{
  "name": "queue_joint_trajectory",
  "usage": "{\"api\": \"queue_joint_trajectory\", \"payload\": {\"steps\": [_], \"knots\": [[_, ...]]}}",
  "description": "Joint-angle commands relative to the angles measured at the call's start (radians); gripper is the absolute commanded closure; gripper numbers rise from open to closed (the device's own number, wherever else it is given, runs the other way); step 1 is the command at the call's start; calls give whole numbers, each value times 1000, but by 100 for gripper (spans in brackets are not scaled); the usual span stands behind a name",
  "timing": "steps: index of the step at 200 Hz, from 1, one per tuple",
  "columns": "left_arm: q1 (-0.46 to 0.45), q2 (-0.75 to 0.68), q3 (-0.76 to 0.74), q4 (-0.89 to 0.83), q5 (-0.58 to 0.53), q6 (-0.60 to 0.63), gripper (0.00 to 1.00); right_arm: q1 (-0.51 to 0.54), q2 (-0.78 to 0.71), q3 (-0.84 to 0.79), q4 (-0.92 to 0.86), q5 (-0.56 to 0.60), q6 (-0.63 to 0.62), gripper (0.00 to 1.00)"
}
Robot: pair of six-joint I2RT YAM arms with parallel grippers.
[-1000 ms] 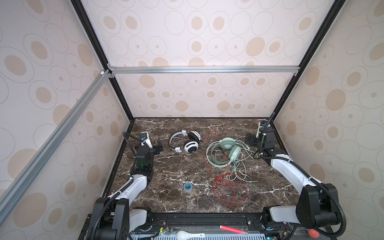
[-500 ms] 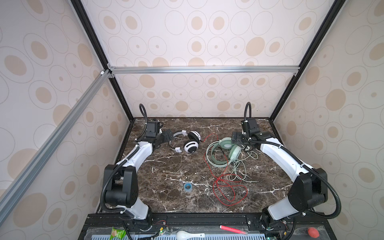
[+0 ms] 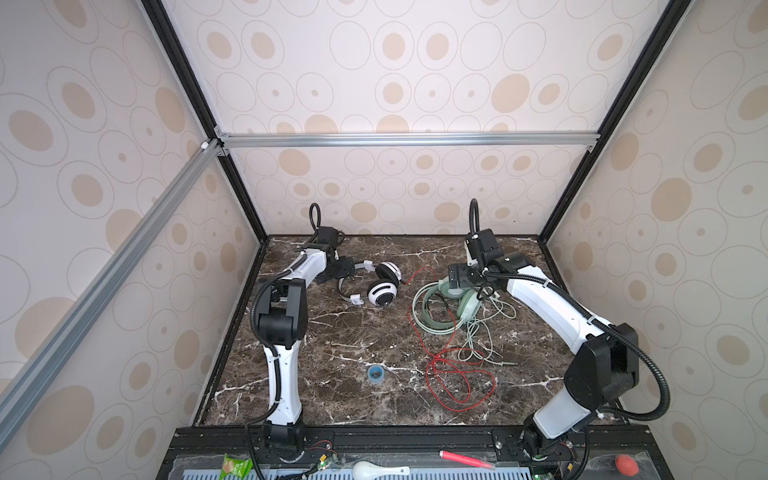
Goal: Wrap the headphones
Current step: 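Reach left gripper to white headband while right gripper moves over green headphones, then close the left gripper on the white headphone headband and lift it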
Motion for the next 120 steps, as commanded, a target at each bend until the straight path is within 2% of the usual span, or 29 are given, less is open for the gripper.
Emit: {"api": "queue_joint_trajectory", "payload": {"steps": [1, 38, 54, 65, 120], "knots": [[-17, 48, 95, -81, -23, 32, 12, 7, 31, 42, -34, -32, -45, 0], [-33, 80, 99, -80, -52, 29, 19, 11, 54, 82, -39, -56, -67, 1], [-35, 93, 102, -79, -67, 28, 37, 12, 59, 88, -41, -63, -75, 1], [-36, 105, 108, -81, -78, 28, 44, 11, 62, 93, -45, -64, -79, 2], [-42, 135, 113, -86, -130, 32, 58, 12, 64, 118, -56, -63, -84, 7]]}}
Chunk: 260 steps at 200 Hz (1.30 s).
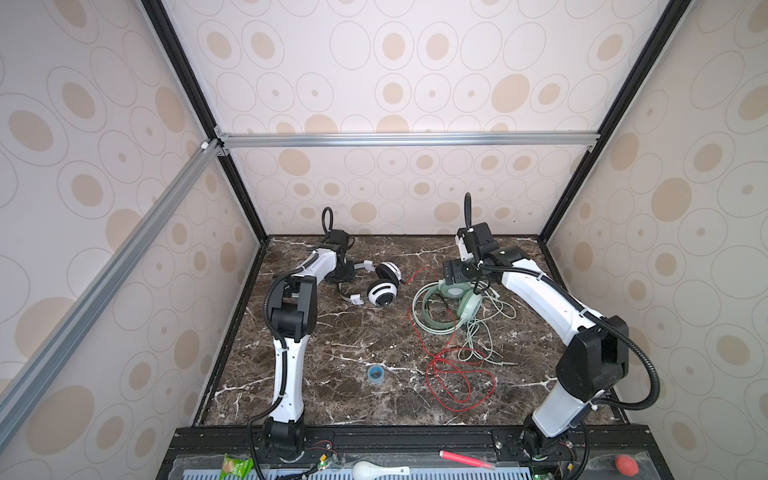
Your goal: Wrap the headphones
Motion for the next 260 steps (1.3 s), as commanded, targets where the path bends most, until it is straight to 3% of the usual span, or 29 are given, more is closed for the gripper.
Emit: {"api": "queue_joint_trajectory", "payload": {"steps": [1, 46, 67, 92, 131, 176, 215, 232, 260], "knots": [[-8, 36, 25, -37, -40, 13, 58, 7, 8, 30, -31, 0, -11, 7], [-23, -3, -4, -15, -96, 39, 76, 13, -35, 10, -40, 6, -3, 10], [-23, -34, -28, 11, -121, 56, 93, 21, -68, -2, -52, -1, -6, 13], [-23, -82, -61, 54, -137, 81, 100, 41, -114, -4, -71, -5, -21, 17], [-46, -194, -134, 139, -137, 163, 100, 54, -176, 6, -89, -70, -39, 24], [-72, -357, -224, 162, -199, 191, 100, 55, -215, 6, -34, -191, -88, 25], [-99, -524, -237, 99, -270, 190, 100, 54, -328, -154, 230, -387, -176, 23], [-116, -586, -183, 31, -276, 181, 100, 54, -380, -251, 369, -449, -206, 19], [-135, -644, -69, -102, -280, 165, 100, 54, -411, -325, 457, -526, -259, 18]]}}
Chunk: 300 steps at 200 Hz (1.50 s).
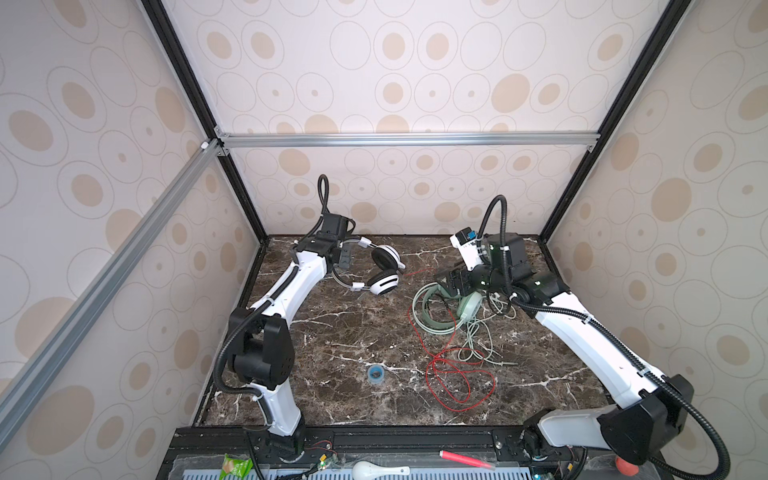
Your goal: Wrap the headphones
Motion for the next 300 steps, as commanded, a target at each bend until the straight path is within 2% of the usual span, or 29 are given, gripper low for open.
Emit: {"api": "queue_joint_trajectory", "payload": {"steps": [1, 38, 66, 119, 149, 207, 239, 265, 300], "knots": [[-20, -86, 142, -105, -14, -21, 100, 3, -25, -51, 169, -116, -79, 18], [-32, -147, 247, -279, -13, -31, 100, 3, -45, -142, 283, -173, -118, 20], [-33, -193, 319, -326, -9, -8, 100, 4, -48, -144, 301, -203, -160, 19], [-33, -333, 201, -211, 96, -17, 100, 3, -27, -11, 173, -263, -179, 19], [-33, -367, 146, -173, 129, -20, 100, 3, -67, -81, 262, -270, -159, 16], [-33, -365, 182, -194, 190, -50, 100, -1, -56, -152, 297, -267, -194, 14], [-33, -375, 190, -210, 195, -55, 100, -13, -11, -204, 406, -285, -146, 15], [-33, -388, 195, -201, 211, -76, 100, -49, 38, -241, 538, -321, -56, 15], [-33, -372, 256, -224, 225, -93, 100, -52, 101, -241, 601, -333, -48, 15]]}}
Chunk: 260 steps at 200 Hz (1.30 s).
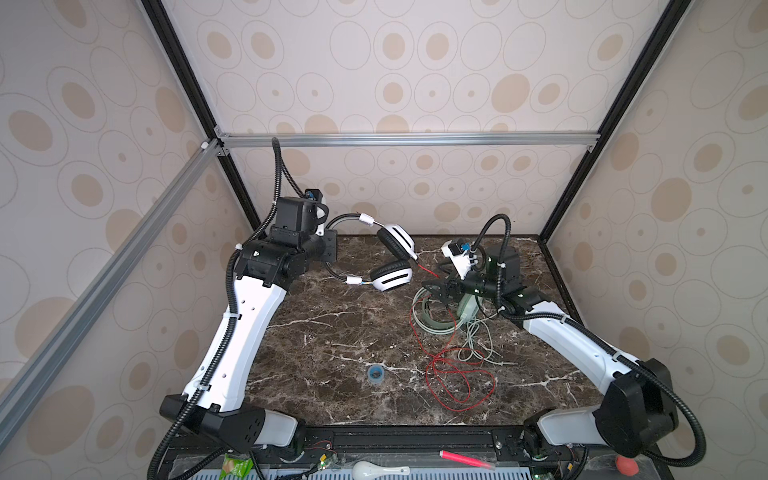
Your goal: Wrap the headphones
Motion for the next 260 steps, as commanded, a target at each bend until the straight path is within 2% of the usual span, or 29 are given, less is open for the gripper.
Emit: {"api": "queue_joint_trajectory", "payload": {"steps": [1, 47, 90, 109, 180, 211, 218, 231, 260], "knots": [[-3, -25, 103, 39, 35, -61, 100, -1, 26, -7, 111, -36, 29, 15], [-4, -4, 185, 10, 35, -74, 100, -13, 89, 17, 185, -60, 90, 15], [-4, 28, 259, -13, 46, -98, 100, -34, 108, -37, 330, -69, 213, 17], [-3, 28, 267, -8, 51, -109, 100, -34, 120, -53, 361, -59, 257, 23], [-3, 28, 287, 8, 49, -126, 100, -34, 202, -124, 575, -26, 445, 26], [-2, 41, 288, -1, 41, -138, 100, -34, 202, -159, 613, -18, 475, 26], [-2, 43, 289, -1, 41, -142, 100, -34, 199, -168, 619, -13, 476, 28], [-2, 48, 293, 4, 45, -145, 100, -34, 199, -177, 625, -12, 476, 38], [2, 75, 335, -15, 56, -149, 100, -35, 204, -191, 638, -4, 491, 40]]}}
